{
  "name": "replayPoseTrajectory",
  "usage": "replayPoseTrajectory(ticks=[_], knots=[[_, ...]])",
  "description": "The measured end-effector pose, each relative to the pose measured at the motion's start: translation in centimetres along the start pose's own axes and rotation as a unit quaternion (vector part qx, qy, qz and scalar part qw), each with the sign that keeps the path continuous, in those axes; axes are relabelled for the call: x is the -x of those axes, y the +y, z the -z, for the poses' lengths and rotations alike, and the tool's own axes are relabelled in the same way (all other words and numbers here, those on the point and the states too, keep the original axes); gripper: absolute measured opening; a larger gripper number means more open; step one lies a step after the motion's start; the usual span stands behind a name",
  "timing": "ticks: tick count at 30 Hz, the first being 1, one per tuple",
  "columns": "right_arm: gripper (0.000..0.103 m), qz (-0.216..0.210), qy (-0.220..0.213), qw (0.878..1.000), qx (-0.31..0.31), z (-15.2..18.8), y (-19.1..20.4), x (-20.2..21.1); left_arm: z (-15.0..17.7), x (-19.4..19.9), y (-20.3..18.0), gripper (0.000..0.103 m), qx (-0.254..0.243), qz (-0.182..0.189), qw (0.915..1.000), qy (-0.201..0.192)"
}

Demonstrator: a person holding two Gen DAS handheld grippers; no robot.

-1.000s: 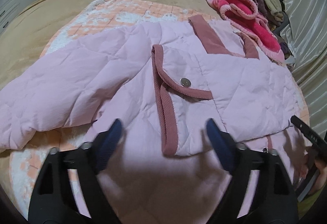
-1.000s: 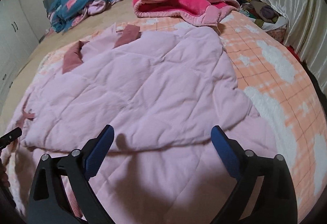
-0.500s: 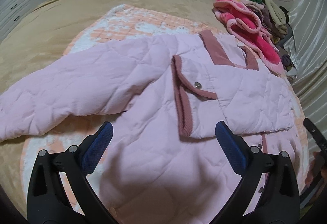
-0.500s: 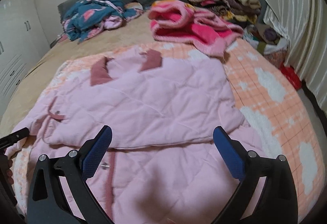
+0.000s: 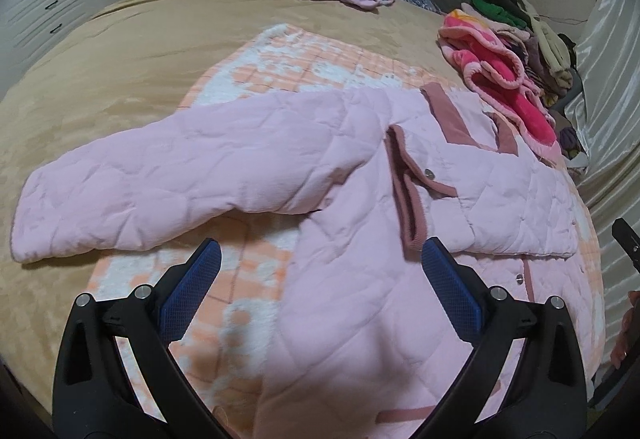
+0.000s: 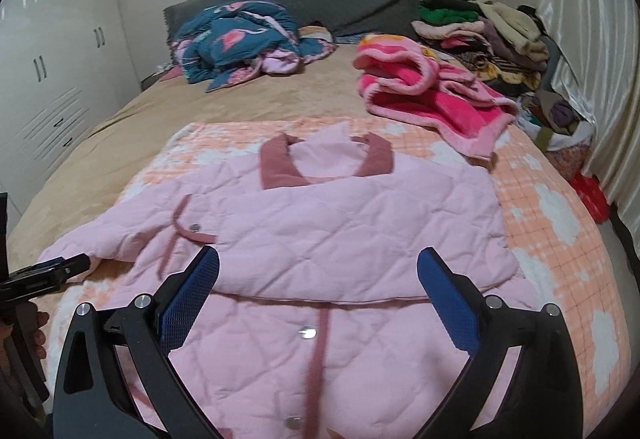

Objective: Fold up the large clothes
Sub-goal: 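Move the left tool along the jacket to the other sleeve's cuff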

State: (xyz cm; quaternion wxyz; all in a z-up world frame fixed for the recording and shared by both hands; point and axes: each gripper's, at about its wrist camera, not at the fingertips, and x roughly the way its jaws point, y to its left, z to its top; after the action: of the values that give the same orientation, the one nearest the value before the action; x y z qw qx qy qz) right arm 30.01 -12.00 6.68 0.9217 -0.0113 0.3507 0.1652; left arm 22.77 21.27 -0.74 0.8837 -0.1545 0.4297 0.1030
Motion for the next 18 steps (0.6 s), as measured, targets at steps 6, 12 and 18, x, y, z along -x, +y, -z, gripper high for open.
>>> replayPoseTrajectory(ticks=[6, 12, 18], knots=[[0.099, -0.016, -0.003, 1.0, 0.022, -0.1, 3.4, 0.5, 0.6, 1.2, 1.7, 0.094, 0.012, -0.004, 0.9999, -0.007], [0.099, -0.036, -0.005, 0.998, 0.048, -0.1, 7.1, 0.6, 1.1, 2.2, 4.4, 0.094, 0.035, -0.013, 0.9992, -0.012], [0.099, -0.054, -0.003, 0.996, 0.074, -0.1, 10.5, 0.3, 1.7, 2.8, 7.5, 0.094, 0.063, -0.025, 0.9976, -0.014]])
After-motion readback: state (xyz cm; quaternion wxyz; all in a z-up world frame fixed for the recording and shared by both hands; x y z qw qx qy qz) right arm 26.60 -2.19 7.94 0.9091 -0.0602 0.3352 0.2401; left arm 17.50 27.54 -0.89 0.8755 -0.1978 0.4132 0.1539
